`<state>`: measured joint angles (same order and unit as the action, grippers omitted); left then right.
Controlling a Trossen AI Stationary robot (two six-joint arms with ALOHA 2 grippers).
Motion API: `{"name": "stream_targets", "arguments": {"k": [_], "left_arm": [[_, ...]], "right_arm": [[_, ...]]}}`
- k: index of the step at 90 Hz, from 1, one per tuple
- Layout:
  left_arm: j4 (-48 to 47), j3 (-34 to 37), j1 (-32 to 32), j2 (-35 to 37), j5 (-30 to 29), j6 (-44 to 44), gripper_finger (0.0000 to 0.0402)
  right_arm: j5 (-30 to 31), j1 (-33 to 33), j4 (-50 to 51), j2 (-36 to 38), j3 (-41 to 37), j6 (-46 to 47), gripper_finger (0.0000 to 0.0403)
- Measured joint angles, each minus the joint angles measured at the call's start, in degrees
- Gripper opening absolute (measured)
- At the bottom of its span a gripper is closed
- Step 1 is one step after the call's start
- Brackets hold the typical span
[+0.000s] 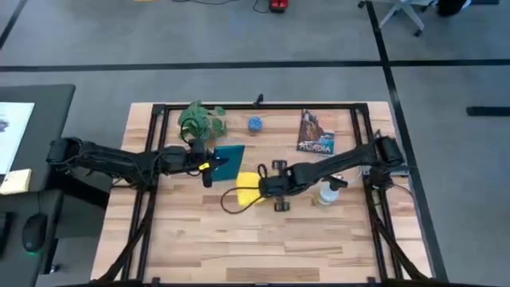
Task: Apply microfiber cloth
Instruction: Wipe the back of the blue tablet using the yellow microfiber cloth
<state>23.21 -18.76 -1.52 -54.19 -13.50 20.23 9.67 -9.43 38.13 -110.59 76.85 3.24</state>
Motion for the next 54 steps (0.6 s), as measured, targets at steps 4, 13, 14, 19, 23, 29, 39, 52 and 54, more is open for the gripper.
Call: {"name": "stream_targets", "arguments": {"k": [4, 13, 14, 19, 23, 29, 39, 52, 54], "left_arm": [[-0.22, 0.02, 0.00, 0.00, 0.00, 0.00, 0.0011], [0.43, 0.02, -0.02, 0.00, 0.00, -0.04, 0.0011], [0.43, 0.02, -0.02, 0.00, 0.00, -0.04, 0.0011], [0.13, 0.02, -0.07, -0.02, 0.01, -0.04, 0.0011], [-0.03, 0.02, -0.05, -0.02, 0.00, -0.04, 0.0011], [0.13, 0.02, -0.07, -0.02, 0.00, -0.04, 0.0011], [-0.09, 0.02, -0.07, -0.02, 0.00, -0.07, 0.0011], [-0.28, 0.02, -0.07, -0.02, 0.00, -0.04, 0.0011], [-0.27, 0.02, -0.07, -0.02, 0.02, -0.04, 0.0011]], "right_arm": [[-3.22, 0.01, 0.82, -0.59, -0.51, -0.44, 0.0007], [-9.49, 0.20, -1.30, -1.72, -0.34, -2.68, 0.0027], [-9.79, 0.20, -1.33, -1.77, -0.34, -2.82, 0.0031], [-11.00, 0.25, -0.24, -1.66, -0.34, -3.39, 0.0051], [-11.13, 0.39, -0.23, -1.34, 0.01, -3.65, 0.0070], [-11.19, 0.55, 1.14, -0.64, 0.67, -4.04, 0.0101], [-11.97, 1.04, 0.27, 1.00, 1.32, -3.63, 0.0152], [-14.37, 2.11, -2.25, 1.78, 1.30, -1.83, 0.0201], [-14.29, 2.46, -2.43, 1.79, 1.25, -1.03, 0.0206]]}}
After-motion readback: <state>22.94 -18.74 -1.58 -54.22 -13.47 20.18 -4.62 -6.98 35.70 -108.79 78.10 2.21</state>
